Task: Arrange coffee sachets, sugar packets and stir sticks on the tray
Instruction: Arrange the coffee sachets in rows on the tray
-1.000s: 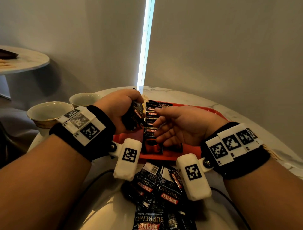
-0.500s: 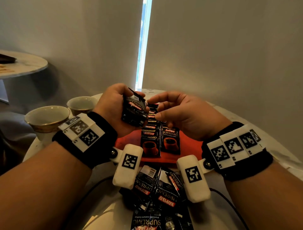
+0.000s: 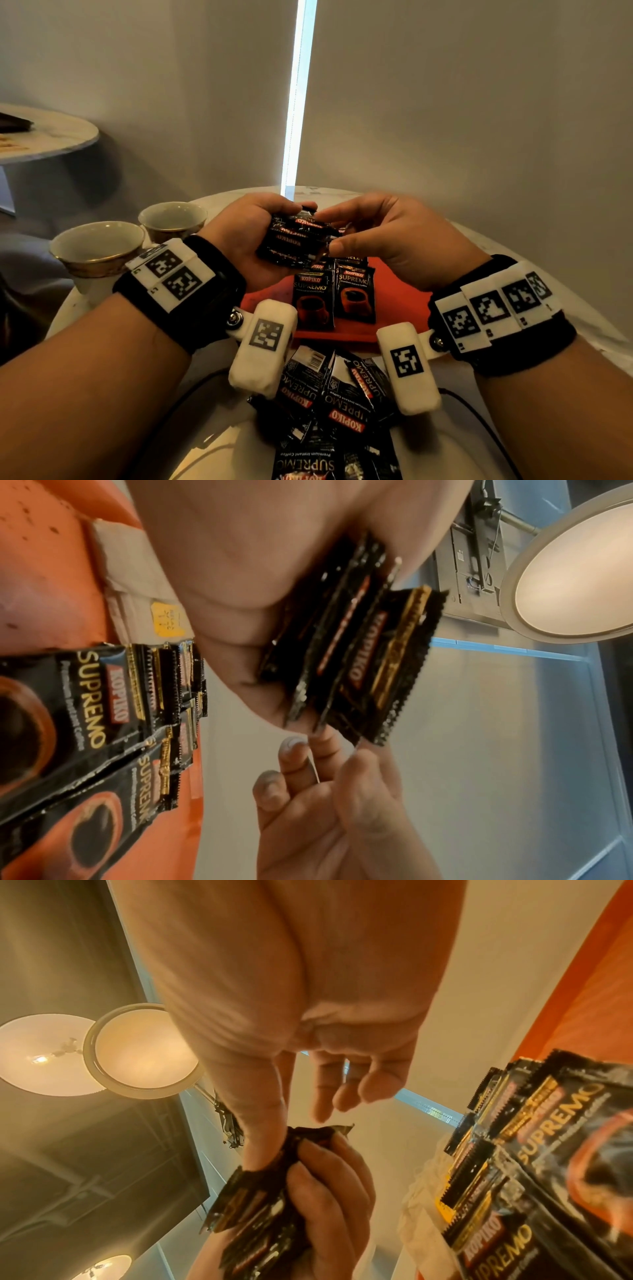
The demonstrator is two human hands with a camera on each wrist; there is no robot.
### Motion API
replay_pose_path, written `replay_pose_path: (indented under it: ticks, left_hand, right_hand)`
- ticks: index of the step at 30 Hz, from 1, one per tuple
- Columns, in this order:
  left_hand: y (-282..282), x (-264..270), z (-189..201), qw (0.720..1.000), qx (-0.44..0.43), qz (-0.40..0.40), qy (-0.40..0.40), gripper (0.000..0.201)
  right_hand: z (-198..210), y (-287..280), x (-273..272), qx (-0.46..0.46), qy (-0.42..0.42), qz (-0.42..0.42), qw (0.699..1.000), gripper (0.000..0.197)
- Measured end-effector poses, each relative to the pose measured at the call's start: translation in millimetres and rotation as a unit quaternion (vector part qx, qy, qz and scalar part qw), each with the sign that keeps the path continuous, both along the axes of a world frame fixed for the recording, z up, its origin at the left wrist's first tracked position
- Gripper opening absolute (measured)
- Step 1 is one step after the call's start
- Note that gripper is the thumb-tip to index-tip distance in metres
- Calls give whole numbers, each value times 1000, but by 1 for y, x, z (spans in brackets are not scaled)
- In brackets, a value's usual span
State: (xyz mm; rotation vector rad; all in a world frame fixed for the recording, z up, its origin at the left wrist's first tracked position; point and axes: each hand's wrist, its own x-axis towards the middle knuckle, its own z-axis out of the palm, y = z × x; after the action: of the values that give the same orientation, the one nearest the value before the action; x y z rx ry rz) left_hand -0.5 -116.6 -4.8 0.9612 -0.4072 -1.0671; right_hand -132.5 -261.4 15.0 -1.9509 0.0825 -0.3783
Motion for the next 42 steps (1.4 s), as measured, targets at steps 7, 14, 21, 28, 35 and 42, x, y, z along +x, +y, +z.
replay_pose_path:
  ticks: [7,14,21,28,35,42]
  left_hand:
    - [-1,-4,-2,998,48,-33,-31,29]
    - [2,6,-1,993,117,-17,1,34]
    - [7,8,5,991,129,-24,17,26]
    - [6,9,5,990,141,-10,14,27]
    - [7,10,3,989,150,-3,4,30]
    - [5,7,4,989,147,-4,1,26]
  right_hand:
    - [1,-2,-1,-65,-47,-82,993,11]
    - [-12,-31,8,40,-54,-235,970,16]
    - [-24,-41,1,74,150,-213,963,12]
    - [-21,-39,0,49,244,-185,951,11]
    - [-21,-40,0,24,276,-189,942,11]
    - [-23,-40,1,10,283,-194,939,14]
